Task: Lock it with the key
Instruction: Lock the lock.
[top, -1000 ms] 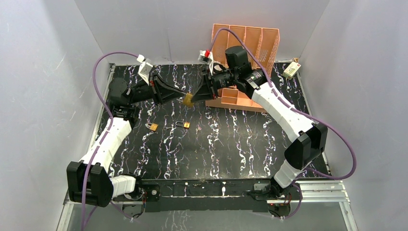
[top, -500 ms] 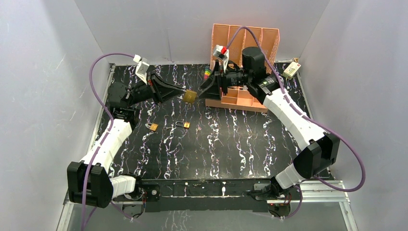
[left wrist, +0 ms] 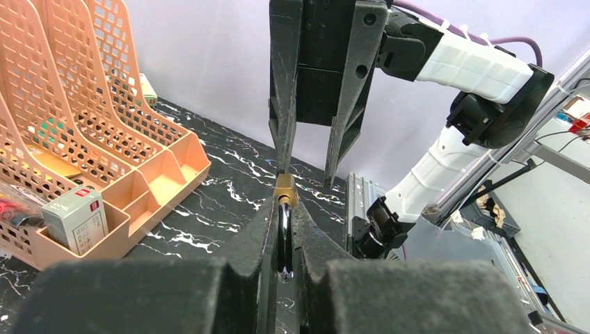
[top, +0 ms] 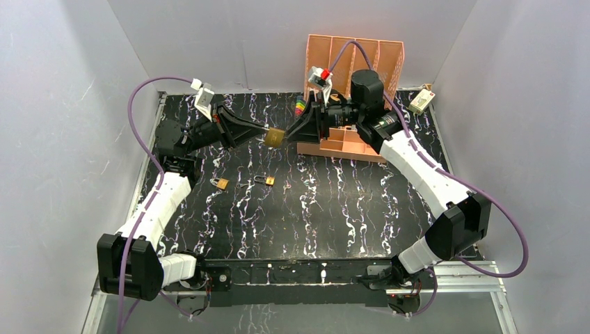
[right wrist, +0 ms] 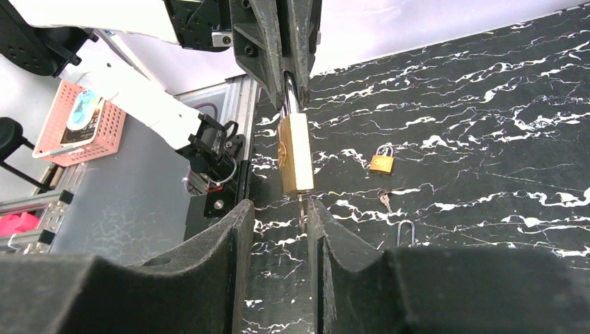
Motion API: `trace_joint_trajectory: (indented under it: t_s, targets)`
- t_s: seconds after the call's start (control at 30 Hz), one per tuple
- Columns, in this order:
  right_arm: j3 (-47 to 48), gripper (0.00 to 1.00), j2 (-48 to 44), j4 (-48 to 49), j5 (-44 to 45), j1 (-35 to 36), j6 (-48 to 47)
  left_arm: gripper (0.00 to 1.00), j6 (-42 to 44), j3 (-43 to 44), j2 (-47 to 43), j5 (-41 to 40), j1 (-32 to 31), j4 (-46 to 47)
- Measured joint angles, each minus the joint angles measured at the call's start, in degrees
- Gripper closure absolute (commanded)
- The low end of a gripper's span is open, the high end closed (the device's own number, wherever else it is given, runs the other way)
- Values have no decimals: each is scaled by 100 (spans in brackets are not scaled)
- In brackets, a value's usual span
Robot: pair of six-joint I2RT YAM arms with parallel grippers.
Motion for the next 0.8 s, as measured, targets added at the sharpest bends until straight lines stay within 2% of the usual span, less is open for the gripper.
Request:
trace_joint_trajectory:
  t_s: [0.5, 0.67, 0.8]
  targets:
    - [-4, 55, 24, -131, -17, 199, -157, 100, -4, -20, -7, -74, 0, -2]
    - [-4, 39, 48, -262, 4, 251, -315, 100, -2, -20, -7, -72, 0, -9]
    - [-2, 32, 48, -341, 57, 269, -411, 100, -9, -20, -7, -81, 0, -4]
